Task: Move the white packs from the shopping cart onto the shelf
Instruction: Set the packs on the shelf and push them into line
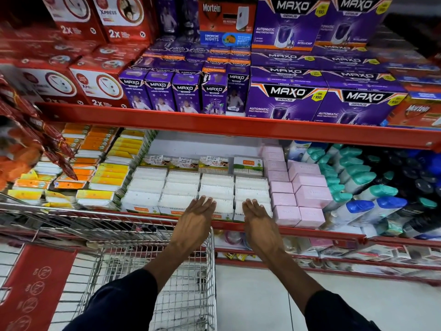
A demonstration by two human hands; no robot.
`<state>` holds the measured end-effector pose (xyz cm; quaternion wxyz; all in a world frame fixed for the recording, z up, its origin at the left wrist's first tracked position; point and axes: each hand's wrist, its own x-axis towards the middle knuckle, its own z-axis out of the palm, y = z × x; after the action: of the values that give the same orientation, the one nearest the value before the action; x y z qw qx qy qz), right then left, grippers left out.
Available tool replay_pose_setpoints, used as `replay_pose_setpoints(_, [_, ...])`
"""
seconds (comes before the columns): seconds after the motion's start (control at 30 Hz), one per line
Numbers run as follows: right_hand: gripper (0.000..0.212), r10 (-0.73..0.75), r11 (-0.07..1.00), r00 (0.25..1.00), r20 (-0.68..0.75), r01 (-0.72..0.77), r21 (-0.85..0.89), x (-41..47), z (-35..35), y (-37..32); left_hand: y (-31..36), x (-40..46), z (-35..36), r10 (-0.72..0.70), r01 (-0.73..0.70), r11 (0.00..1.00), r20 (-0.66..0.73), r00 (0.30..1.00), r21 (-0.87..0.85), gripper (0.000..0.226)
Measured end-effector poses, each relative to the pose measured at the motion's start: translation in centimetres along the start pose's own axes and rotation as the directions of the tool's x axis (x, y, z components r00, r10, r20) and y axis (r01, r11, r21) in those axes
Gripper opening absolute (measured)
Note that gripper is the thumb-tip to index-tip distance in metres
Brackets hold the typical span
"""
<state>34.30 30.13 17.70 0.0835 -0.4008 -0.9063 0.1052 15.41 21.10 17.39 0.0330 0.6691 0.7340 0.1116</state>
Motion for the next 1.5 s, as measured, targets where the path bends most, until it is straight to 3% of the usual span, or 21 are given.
replay_pose_setpoints(0.17, [0.061, -0.084, 0.996, 0.993, -0.086, 0.086, 0.014, 0.7, 0.0, -2.7, -2.9, -2.0, -0.2, -0.058, 0.059, 0.998, -0.106, 0.993, 0.006, 0.054])
replay_pose_setpoints(0.4, [0.07, -0.212, 0.977, 0.976, 0.043, 0.211, 0.017, 3.0, 2.1, -7.5, -7.0, -3.6, -1.2, -0.156, 0.158, 0.987, -0.065, 0.986, 0.033, 0.045])
replay_pose_setpoints(0.6, [0.078, -0.123, 0.991, 0.991, 0.06, 0.119, 0.058, 3.7, 3.6, -8.5, -8.5, -3.0, -1.9, -0.162, 0.161, 0.987, 0.014, 0.987, 0.026, 0.063])
replay_pose_setpoints(0.77, [0.088, -0.083, 0.992, 0.994, 0.066, 0.076, 0.103, 4.3, 3.0, -8.4, -8.9, -2.7, -2.3, -0.173, 0.172, 0.985, 0.019, 0.985, 0.013, 0.062])
replay_pose_setpoints(1.07, [0.075, -0.043, 0.992, 0.999, 0.022, 0.04, 0.121, 4.2, 2.9, -9.2, -9.9, -2.9, -2.3, -0.105, 0.105, 0.994, 0.013, 0.994, -0.008, 0.065])
replay_pose_setpoints(1.17, [0.073, -0.057, 0.992, 0.998, 0.03, 0.053, 0.113, 4.2, 3.7, -10.5, -11.0, -3.3, -2.1, -0.045, 0.046, 0.999, -0.038, 0.998, 0.017, 0.066])
replay_pose_setpoints(1.33, [0.077, -0.19, 0.978, 0.981, 0.051, 0.184, 0.099, 5.4, 4.6, -14.2, -13.8, -5.3, -2.5, -0.125, 0.127, 0.992, -0.087, 0.988, 0.022, 0.061])
replay_pose_setpoints(1.5, [0.09, -0.183, 0.983, 0.978, 0.097, 0.184, -0.008, 6.4, 6.6, -16.4, -16.3, -6.7, -2.8, -0.16, 0.162, 0.985, -0.051, 0.986, 0.051, 0.05])
